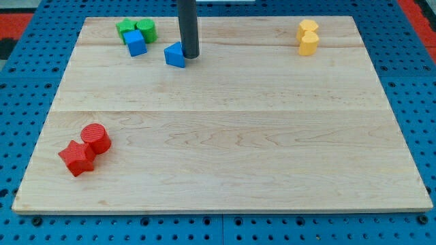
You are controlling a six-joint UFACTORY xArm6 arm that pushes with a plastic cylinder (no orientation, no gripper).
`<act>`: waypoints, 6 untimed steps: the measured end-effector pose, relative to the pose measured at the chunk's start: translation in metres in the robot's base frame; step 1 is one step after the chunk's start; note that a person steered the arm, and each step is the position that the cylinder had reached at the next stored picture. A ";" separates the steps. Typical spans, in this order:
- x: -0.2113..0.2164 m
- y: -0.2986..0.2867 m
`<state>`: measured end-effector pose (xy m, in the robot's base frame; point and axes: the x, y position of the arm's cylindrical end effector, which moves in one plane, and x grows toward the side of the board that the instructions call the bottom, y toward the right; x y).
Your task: Move your arm towards bottom center of the board
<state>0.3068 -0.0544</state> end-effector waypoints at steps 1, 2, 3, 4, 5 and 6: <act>0.018 -0.001; 0.021 -0.040; 0.020 -0.083; 0.002 -0.084; -0.007 -0.067; 0.001 -0.034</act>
